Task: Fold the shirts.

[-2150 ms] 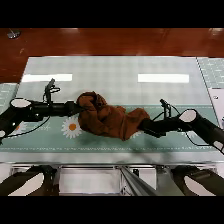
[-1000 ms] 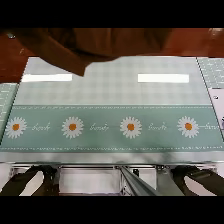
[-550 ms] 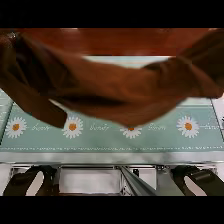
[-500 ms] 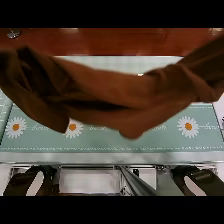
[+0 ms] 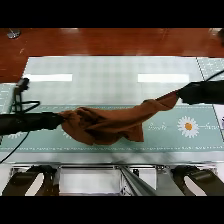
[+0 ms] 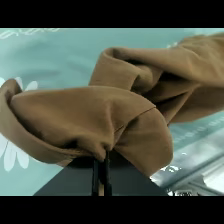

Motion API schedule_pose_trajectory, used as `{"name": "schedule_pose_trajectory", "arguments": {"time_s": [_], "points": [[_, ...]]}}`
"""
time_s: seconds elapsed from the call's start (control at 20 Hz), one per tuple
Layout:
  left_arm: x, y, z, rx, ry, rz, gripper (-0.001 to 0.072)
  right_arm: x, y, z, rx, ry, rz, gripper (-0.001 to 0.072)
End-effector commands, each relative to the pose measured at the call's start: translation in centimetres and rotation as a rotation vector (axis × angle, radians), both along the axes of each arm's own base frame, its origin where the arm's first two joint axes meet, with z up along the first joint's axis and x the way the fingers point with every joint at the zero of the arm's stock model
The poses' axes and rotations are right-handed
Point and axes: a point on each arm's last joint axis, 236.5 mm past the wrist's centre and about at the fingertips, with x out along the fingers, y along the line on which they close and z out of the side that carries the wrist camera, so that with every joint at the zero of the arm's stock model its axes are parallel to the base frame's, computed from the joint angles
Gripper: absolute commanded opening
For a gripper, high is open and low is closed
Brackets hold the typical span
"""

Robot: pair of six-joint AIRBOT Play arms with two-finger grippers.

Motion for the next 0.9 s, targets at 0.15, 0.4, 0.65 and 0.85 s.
{"name": "schedule_pose_trajectory", "arguments": {"time_s": [0.15, 0.4, 0.65, 0.85], "points": [[7.7, -1.1, -7.0, -0.049, 0.063, 0.168, 0.0076, 10.2, -3.0, -9.6, 0.156, 0.113, -0.266, 0.0034], [11.6, 0.2, -7.1, 0.014, 0.164, 0.072, 0.0706, 15.2, -1.3, -9.5, 0.364, 0.148, -0.239, 0.0625], [13.8, 12.7, -3.0, 0.045, 0.162, 0.3, 0.0705, 10.2, -11.6, -7.1, 0.191, 0.243, -0.267, 0.0617], [11.2, 12.0, -4.2, -0.281, 0.246, 0.378, 0.0704, 3.7, -17.8, -10.3, 0.107, 0.347, -0.43, 0.0617]]}}
